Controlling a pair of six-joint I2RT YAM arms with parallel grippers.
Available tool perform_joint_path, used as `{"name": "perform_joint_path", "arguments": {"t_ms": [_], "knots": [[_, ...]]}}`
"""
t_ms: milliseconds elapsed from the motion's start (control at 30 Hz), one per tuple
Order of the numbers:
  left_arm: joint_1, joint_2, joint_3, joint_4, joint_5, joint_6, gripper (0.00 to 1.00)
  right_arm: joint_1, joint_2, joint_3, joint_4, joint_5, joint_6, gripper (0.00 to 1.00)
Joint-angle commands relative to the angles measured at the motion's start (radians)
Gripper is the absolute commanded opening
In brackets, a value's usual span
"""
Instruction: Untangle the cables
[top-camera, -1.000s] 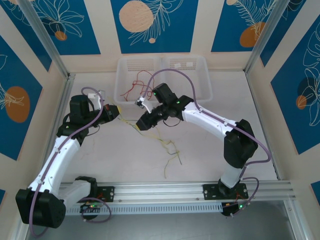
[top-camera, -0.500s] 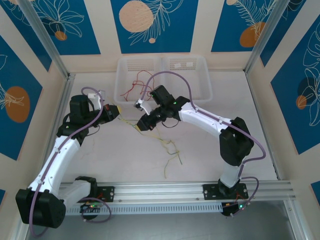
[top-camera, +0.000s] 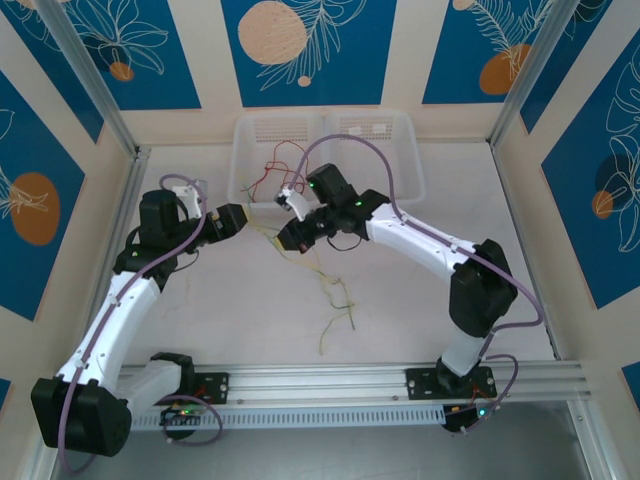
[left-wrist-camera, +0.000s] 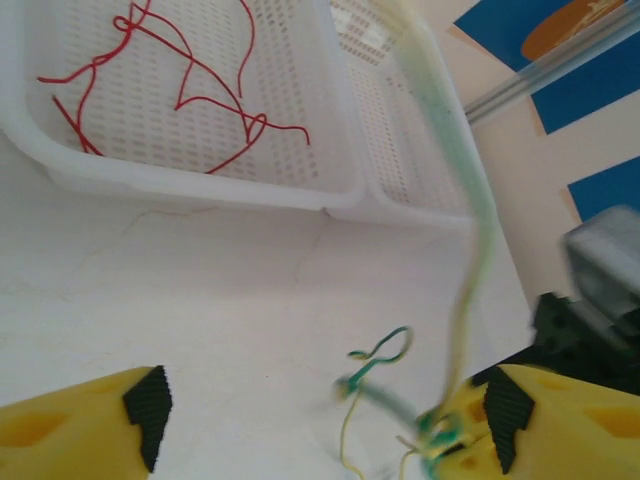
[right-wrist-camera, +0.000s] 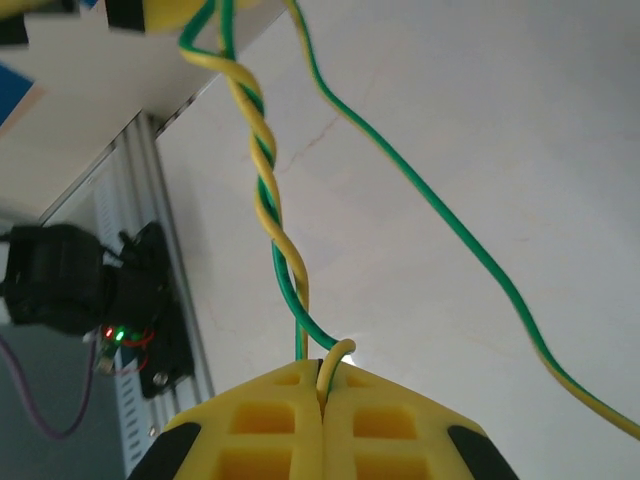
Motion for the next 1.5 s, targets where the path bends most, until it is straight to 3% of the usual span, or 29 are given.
{"name": "perform_joint_path", "arguments": {"t_ms": [0, 133, 233, 333, 567, 700, 833, 1000, 1100, 1333, 1367, 1467], "knots": [[-0.012, -0.033, 0.034, 0.033, -0.052, -0.025, 0.86, -0.01, -0.096, 0.016, 0.035, 0.152, 0.066, 0.0], [-0.074, -0.086, 0.034, 0.041, -0.127, -0.01, 0.77, -0.005, -0.193, -0.028, 0.098, 0.29, 0.171, 0.0], [-0.217, -0.112, 0.031, 0.057, -0.217, 0.044, 0.64, 0.004, -0.283, -0.109, 0.19, 0.354, 0.257, 0.0], [-0.332, -0.09, -0.009, 0.166, -0.216, 0.06, 0.53, 0.009, -0.35, -0.168, 0.247, 0.402, 0.333, 0.0], [-0.487, 0.103, 0.042, 0.371, -0.145, 0.081, 0.57, 0.045, -0.392, -0.203, 0.295, 0.406, 0.354, 0.0], [-0.514, 0.183, 0.106, 0.351, -0.186, 0.105, 0.54, 0.045, -0.42, -0.226, 0.316, 0.399, 0.363, 0.0], [-0.514, 0.18, 0.095, 0.353, -0.226, 0.109, 0.44, 0.047, -0.439, -0.238, 0.312, 0.398, 0.365, 0.0], [-0.513, 0.13, 0.067, 0.353, -0.242, 0.116, 0.28, 0.037, -0.467, -0.274, 0.314, 0.428, 0.365, 0.0], [-0.514, 0.102, 0.061, 0.334, -0.249, 0.12, 0.07, 0.032, -0.478, -0.278, 0.304, 0.445, 0.359, 0.0], [-0.512, 0.026, 0.021, 0.334, -0.236, 0.144, 0.14, 0.012, -0.499, -0.292, 0.296, 0.442, 0.369, 0.0], [-0.513, 0.022, 0.015, 0.346, -0.219, 0.14, 0.19, 0.012, -0.5, -0.292, 0.296, 0.441, 0.37, 0.0], [-0.512, 0.03, 0.001, 0.403, -0.141, 0.127, 0.54, 0.013, -0.495, -0.289, 0.3, 0.433, 0.378, 0.0]]}}
